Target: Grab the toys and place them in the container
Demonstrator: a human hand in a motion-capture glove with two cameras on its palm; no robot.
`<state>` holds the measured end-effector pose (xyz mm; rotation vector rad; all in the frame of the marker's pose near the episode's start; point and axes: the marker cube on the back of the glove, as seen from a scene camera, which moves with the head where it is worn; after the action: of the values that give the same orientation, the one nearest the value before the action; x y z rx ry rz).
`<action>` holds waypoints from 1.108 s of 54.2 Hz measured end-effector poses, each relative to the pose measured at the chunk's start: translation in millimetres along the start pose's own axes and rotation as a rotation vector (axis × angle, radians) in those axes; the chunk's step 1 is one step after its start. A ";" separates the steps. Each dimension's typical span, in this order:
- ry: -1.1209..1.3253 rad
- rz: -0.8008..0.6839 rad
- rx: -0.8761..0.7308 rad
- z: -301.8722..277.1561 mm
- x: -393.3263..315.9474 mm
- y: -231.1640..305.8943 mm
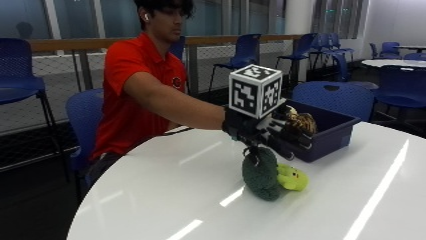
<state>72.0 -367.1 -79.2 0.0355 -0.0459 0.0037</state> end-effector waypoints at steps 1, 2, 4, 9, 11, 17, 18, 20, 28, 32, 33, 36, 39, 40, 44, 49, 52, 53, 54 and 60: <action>-0.008 0.004 -0.010 4.7 1.6 -1.8; -0.015 0.007 -0.019 9.4 2.9 -3.6; -0.026 0.011 -0.029 17.6 4.1 -6.7; -0.031 0.011 -0.045 33.1 2.4 -12.2; -0.024 0.014 -0.057 39.0 1.9 -14.7; 0.032 0.040 -0.096 53.6 4.1 -19.3; 0.050 0.048 -0.113 57.2 5.3 -19.8; 0.086 0.068 -0.153 64.9 8.2 -20.2; 0.134 0.119 -0.234 82.9 15.4 -16.0; 0.134 0.128 -0.201 82.7 16.0 -14.9; 0.130 0.130 -0.194 82.7 16.0 -14.6; 0.112 0.120 -0.173 82.9 15.7 -14.1; 0.102 0.091 -0.151 83.0 16.0 -13.9; 0.098 0.080 -0.138 83.1 16.1 -13.8; 0.070 0.032 -0.067 84.4 16.2 -12.9; 0.063 0.001 -0.002 83.6 14.7 -10.2; 0.072 -0.015 0.017 81.4 12.3 -7.8; 0.073 -0.019 0.021 80.3 10.9 -6.7; 0.072 -0.023 0.022 78.9 9.2 -5.4; 0.014 -0.050 0.017 69.2 -5.4 4.2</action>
<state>63.3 -365.4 -10.1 0.0533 -0.0315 -0.0455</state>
